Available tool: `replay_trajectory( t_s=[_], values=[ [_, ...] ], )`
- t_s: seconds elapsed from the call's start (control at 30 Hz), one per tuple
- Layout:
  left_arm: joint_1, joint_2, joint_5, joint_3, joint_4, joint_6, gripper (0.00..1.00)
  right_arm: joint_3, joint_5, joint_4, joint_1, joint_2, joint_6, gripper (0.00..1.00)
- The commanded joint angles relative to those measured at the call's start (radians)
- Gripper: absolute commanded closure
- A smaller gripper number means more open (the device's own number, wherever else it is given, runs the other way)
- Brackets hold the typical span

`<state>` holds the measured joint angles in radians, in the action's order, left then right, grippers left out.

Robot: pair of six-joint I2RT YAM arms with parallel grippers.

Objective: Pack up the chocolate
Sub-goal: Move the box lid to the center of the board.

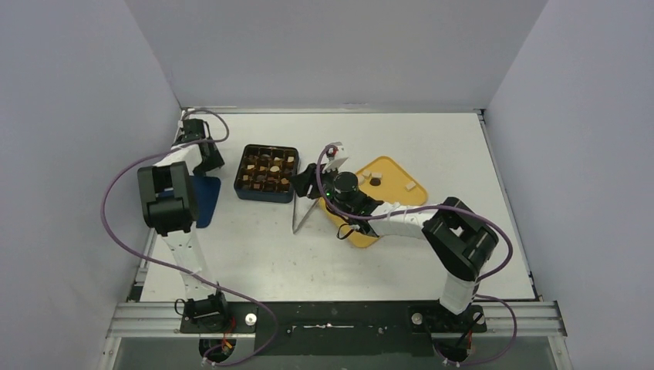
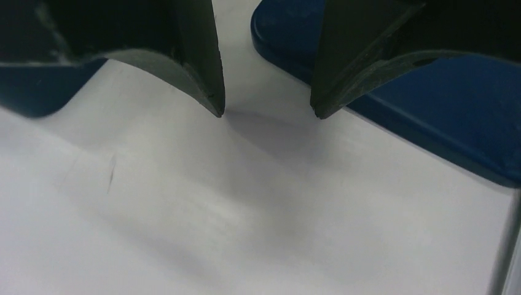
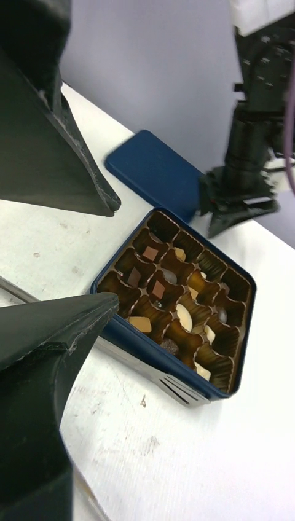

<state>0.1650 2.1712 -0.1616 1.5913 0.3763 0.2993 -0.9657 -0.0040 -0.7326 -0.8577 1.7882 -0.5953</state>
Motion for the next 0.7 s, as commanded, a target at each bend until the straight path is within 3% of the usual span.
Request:
replay_trajectory(
  t_s=[0.0,0.1,0.23,0.47,0.53,0.57,0.67],
  values=[
    [0.000,-0.199,0.062,-0.266,-0.062,0.138,0.50,0.033,0.055,-0.043,-0.003,-0.147,-0.016,0.50],
    [-0.029,-0.327,0.160,-0.446,-0.154,0.181,0.53,0.058,0.079,-0.021,-0.014,-0.197,-0.016,0.50],
    [-0.085,-0.476,0.088,-0.459,-0.067,0.179,0.52,0.063,0.096,0.045,-0.034,-0.253,-0.019,0.50],
    [0.021,-0.674,-0.170,-0.463,0.081,0.181,0.29,0.089,0.100,0.151,-0.071,-0.320,-0.040,0.46],
    [0.060,-0.716,-0.211,-0.503,0.070,0.179,0.07,0.107,0.104,0.159,-0.082,-0.336,-0.040,0.45],
    [0.082,-0.730,-0.219,-0.526,0.058,0.177,0.03,0.112,0.104,0.159,-0.087,-0.341,-0.040,0.45],
    [0.136,-0.745,-0.209,-0.579,0.030,0.171,0.03,0.128,0.108,0.146,-0.101,-0.348,-0.044,0.42]
  ],
)
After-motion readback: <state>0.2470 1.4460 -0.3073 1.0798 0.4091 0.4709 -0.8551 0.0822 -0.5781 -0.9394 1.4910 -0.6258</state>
